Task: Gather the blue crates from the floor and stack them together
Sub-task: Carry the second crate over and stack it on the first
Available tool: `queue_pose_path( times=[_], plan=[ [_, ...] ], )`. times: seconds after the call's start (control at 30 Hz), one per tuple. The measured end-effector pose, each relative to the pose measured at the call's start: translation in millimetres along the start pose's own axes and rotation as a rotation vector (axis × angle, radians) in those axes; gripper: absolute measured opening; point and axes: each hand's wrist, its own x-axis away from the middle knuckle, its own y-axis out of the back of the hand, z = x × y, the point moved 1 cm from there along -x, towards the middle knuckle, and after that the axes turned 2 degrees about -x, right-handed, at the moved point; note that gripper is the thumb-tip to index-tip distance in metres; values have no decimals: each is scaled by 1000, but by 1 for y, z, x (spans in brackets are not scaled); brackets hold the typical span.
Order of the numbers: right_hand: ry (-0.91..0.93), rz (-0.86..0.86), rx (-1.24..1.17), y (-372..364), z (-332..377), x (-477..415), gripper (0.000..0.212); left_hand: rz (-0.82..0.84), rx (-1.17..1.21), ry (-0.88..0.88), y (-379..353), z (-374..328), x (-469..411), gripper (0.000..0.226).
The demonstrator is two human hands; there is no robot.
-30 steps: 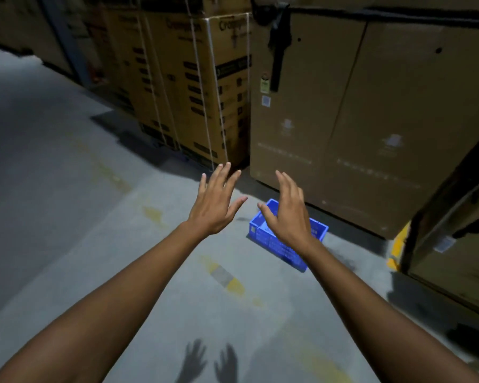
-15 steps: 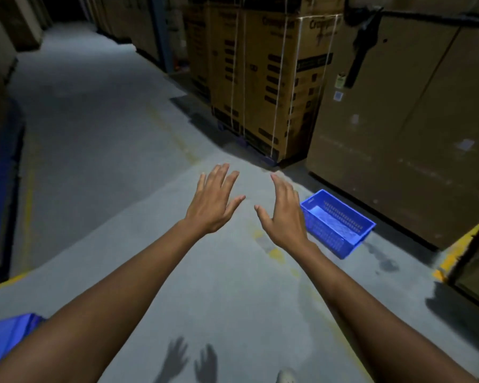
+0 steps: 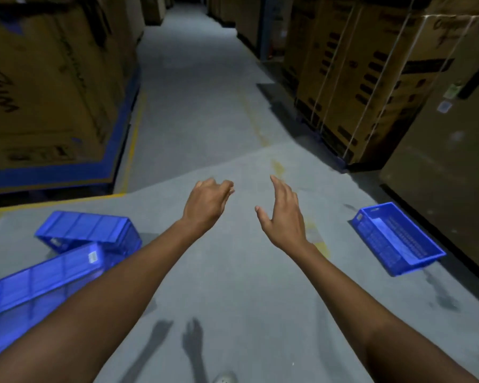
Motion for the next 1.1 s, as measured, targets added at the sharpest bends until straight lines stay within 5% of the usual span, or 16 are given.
queue_pose_path(
  times=[0.23,0.77,1.1],
  plan=[
    [62,146,-67,-60,93,55,65,93,-145,210,62,62,119,58],
    [136,360,-97,-244,356,147,68,395,-214,447,184,331,361,43],
    [183,509,-53,-342,424,140,67,479,-182,520,179,439,410,52]
  ],
)
